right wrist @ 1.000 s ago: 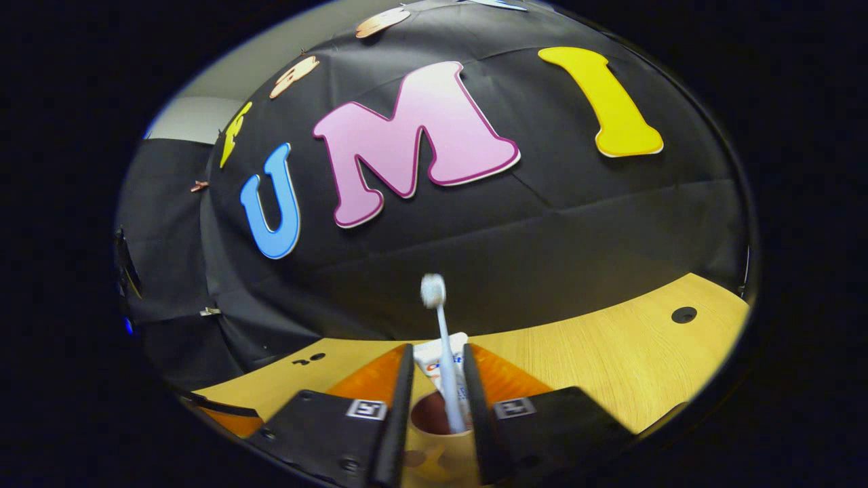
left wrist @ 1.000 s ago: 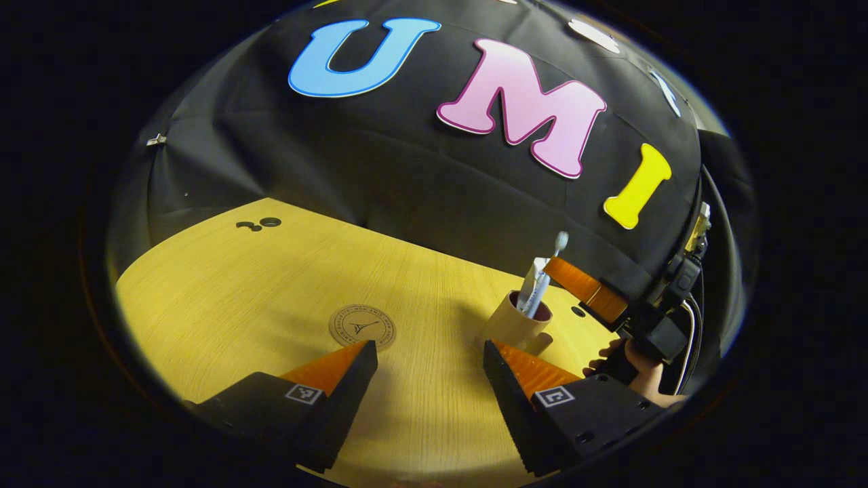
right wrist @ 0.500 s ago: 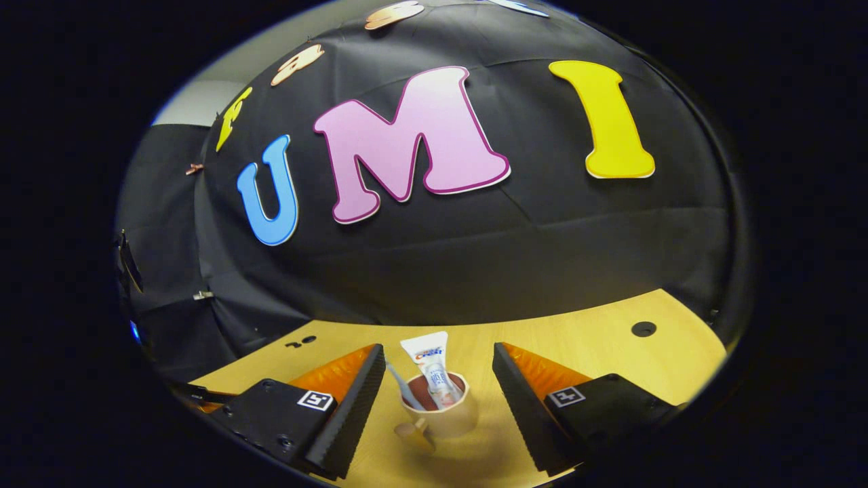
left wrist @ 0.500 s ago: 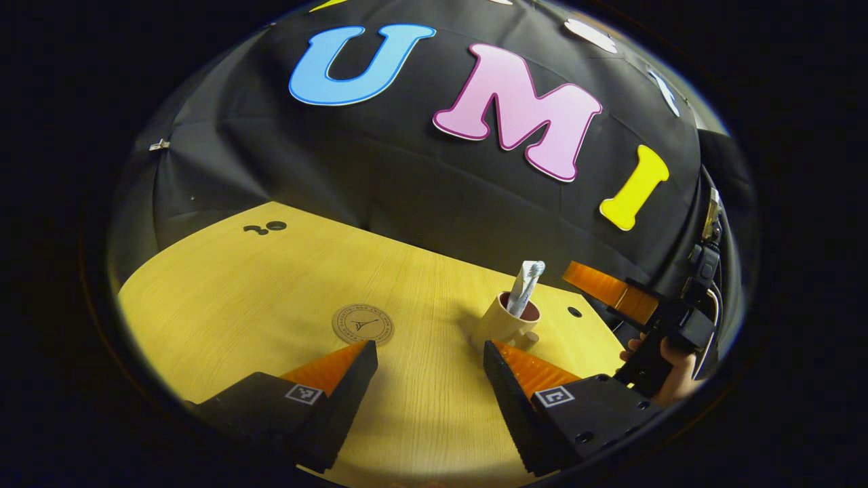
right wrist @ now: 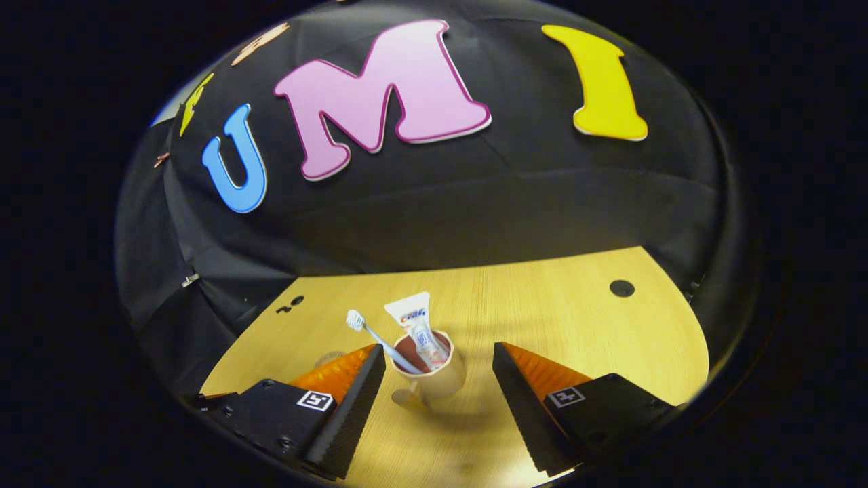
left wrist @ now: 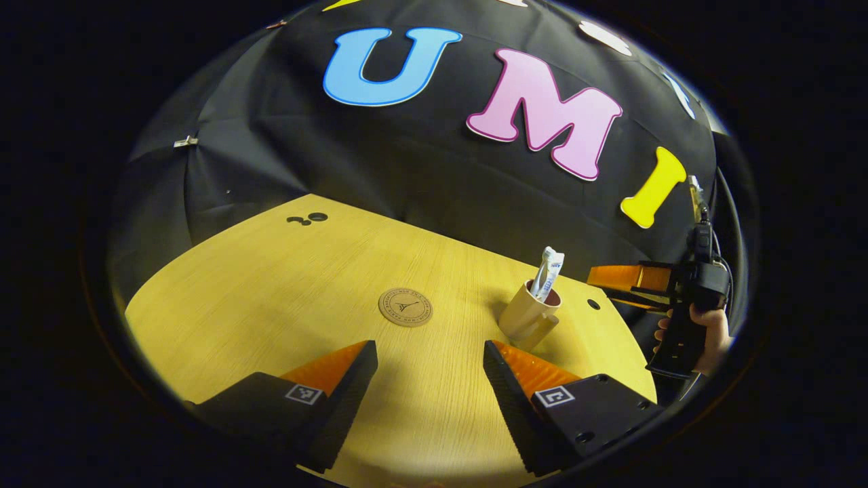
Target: Put the toothbrush and toothpaste on the desktop into the cup, then pick up the cup and place it on the coaster on the desktop.
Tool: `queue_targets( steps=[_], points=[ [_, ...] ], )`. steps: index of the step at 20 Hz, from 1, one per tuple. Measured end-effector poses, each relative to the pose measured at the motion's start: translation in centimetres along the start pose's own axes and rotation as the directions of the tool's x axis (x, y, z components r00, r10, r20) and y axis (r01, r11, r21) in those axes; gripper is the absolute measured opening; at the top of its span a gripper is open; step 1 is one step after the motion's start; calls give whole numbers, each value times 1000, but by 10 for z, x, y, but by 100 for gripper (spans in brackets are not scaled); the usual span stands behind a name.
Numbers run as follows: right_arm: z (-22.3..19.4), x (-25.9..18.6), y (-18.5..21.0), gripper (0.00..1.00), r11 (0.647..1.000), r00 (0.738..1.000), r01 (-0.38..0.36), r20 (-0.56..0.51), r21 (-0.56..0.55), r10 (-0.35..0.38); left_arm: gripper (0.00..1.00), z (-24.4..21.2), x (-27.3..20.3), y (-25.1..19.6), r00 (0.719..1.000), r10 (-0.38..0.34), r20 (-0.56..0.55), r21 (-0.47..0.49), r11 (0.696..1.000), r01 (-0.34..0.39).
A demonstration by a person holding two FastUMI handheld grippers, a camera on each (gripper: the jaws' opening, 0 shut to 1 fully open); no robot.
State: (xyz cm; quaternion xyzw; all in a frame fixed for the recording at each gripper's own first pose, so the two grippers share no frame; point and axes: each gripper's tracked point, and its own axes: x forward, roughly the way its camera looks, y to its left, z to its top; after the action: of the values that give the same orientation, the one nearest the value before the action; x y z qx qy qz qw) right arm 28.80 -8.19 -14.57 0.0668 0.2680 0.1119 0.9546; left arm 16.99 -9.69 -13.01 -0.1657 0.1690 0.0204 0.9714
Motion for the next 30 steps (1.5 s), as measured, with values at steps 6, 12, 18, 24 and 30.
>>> queue_targets(
  steps=[6, 12, 18, 24, 30],
  points=[
    [-39, 17, 16, 98, 996, 962, 25, -275, 85, -1, 98, 18, -19, 9, 1000, 10, 29, -44, 999, -9],
    [-62, 49, 30, 98, 995, 903, 52, -430, 81, -12, 98, 10, -46, 38, 998, 61, 1, -75, 995, -61],
    [-96, 73, 32, 97, 994, 830, 99, -554, 47, -56, 98, 12, -52, 47, 999, 28, -30, -136, 990, -32],
    [-117, 90, 25, 96, 988, 774, 151, -624, 17, -108, 97, 8, -47, 52, 998, 22, -61, -123, 992, -30],
    [-130, 92, 17, 84, 988, 733, 156, -668, -15, -126, 98, 0, -39, 55, 995, 24, -98, -129, 991, -36]
  ],
)
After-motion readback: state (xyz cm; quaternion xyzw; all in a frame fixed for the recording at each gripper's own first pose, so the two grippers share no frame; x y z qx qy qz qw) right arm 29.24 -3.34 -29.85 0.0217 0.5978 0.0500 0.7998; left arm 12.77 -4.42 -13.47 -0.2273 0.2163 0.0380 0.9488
